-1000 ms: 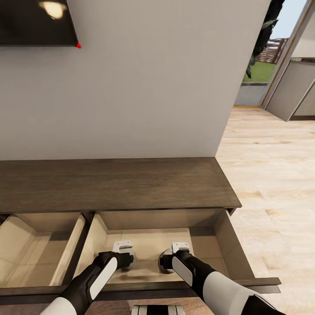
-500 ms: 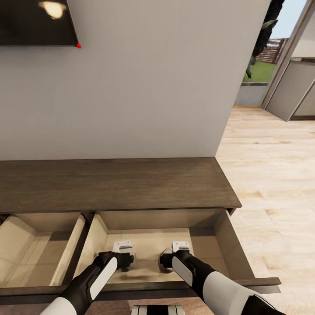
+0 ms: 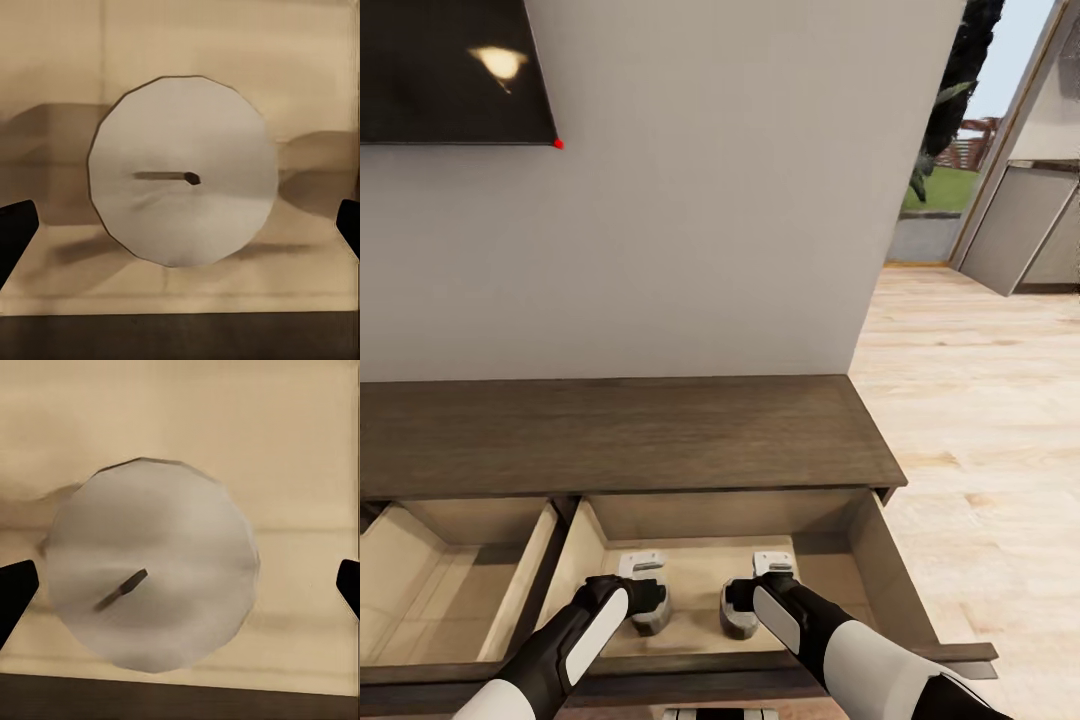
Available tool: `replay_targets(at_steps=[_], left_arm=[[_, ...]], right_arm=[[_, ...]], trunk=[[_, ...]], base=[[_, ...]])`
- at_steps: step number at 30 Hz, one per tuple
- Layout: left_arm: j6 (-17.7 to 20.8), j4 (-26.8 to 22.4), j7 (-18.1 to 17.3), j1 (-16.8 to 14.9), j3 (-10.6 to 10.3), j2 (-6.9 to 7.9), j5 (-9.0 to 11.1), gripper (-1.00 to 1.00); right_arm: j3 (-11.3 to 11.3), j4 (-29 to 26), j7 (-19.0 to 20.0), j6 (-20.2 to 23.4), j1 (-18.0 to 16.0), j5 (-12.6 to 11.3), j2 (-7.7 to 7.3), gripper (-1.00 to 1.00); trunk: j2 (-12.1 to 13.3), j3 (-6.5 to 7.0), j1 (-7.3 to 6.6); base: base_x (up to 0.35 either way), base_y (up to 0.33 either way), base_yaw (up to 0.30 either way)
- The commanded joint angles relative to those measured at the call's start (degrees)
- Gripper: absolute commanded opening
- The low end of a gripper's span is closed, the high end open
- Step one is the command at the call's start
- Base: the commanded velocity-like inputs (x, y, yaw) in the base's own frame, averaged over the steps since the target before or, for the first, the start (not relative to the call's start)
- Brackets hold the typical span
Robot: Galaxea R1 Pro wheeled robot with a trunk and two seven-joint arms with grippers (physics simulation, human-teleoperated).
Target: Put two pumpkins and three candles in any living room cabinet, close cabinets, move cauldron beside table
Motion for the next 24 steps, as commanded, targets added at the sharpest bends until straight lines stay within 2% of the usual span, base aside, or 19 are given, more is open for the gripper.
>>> replay_targets(at_steps=[1, 21, 24], left_arm=[[0.1, -0.1, 0.6, 0.0, -0.3, 0.08, 0.6, 1.0], [0.2, -0.1, 0.4, 0.0, -0.3, 0.08, 0.6, 1.0], [0.2, -0.2, 0.4, 0.0, -0.3, 0.12, 0.6, 1.0]], right_arm=[[0.3, 0.0, -0.4, 0.2, -0.1, -0.3, 0.0, 1.0], [0.3, 0.0, -0.3, 0.1, -0.1, -0.3, 0.0, 1.0], [0.2, -0.4, 0.4, 0.1, -0.1, -0.3, 0.0, 1.0]], trunk=[[0.0, 0.18, -0.03], [0.3, 4.61, -0.55], [0.3, 4.61, -0.55]], base=[[0.0, 0.0, 0.0], [0.0, 0.0, 0.0], [0.0, 0.0, 0.0]])
